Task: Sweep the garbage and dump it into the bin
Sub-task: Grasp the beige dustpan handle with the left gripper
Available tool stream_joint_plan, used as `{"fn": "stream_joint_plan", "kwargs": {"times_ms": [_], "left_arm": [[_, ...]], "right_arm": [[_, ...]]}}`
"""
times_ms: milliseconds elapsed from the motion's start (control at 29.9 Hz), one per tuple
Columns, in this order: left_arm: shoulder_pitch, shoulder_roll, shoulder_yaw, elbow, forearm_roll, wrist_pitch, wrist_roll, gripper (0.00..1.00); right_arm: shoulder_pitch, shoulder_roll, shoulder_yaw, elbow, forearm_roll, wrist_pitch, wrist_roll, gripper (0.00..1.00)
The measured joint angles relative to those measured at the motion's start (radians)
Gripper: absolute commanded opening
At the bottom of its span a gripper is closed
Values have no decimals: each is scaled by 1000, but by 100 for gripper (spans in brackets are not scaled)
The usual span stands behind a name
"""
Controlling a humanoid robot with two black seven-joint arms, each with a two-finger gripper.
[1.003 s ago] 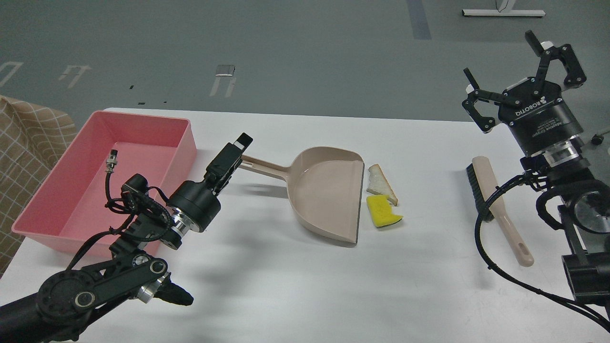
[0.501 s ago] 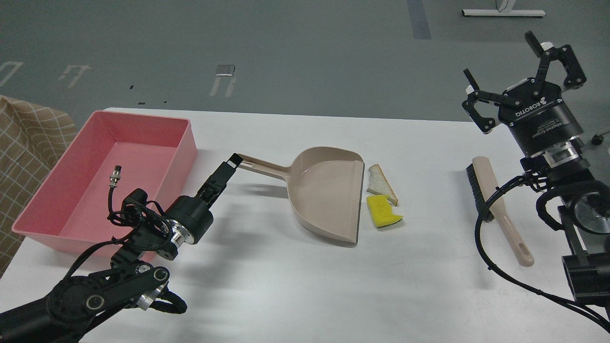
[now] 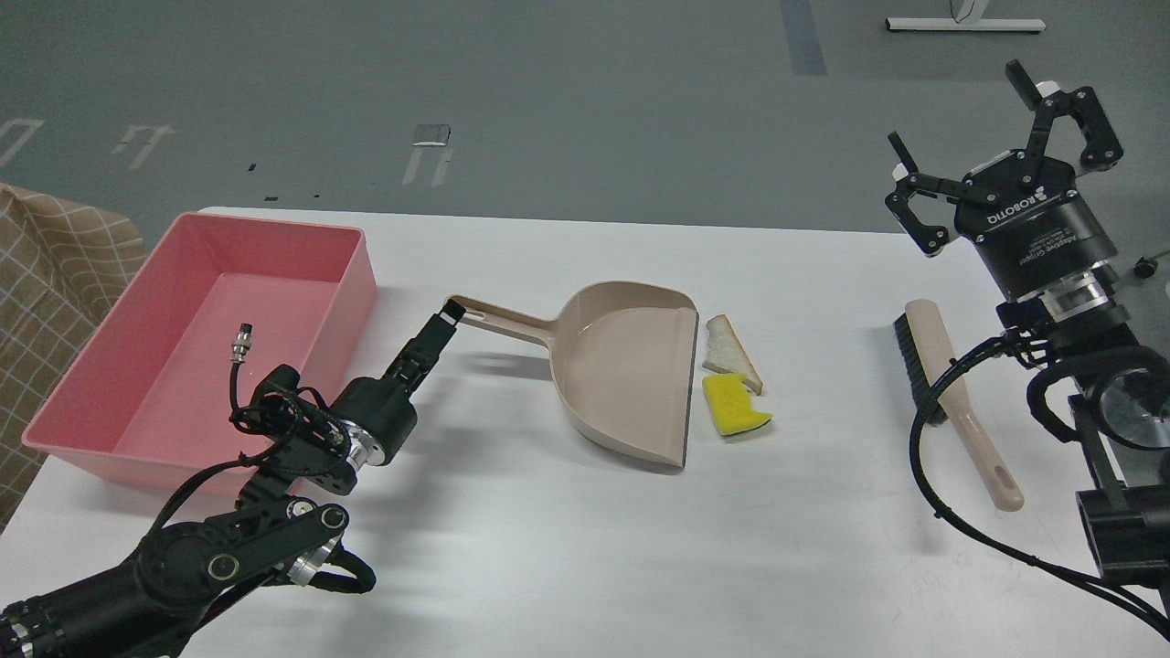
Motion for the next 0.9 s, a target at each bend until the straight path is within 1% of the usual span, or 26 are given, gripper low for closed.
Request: {"fn": "stream_joint_plan", "kwargs": {"times_ms": [301, 435, 535, 802, 903], "left_arm": [[-37, -32, 0, 41, -1, 0, 0, 81], [-49, -54, 0, 68, -1, 0, 0, 79], [-55, -69, 1, 76, -1, 0, 0, 76], [-71, -116, 13, 122, -1, 0, 2, 62], [-81, -128, 15, 137, -1, -1, 3, 60]], "right_arm": [[-2, 0, 0, 3, 0, 0, 0, 100], [-2, 0, 0, 7, 0, 0, 0, 100], [-3, 0, 0, 8, 0, 0, 0, 100], [1, 0, 0, 7, 0, 0, 0, 100], [2, 0, 0, 7, 0, 0, 0, 100]]}}
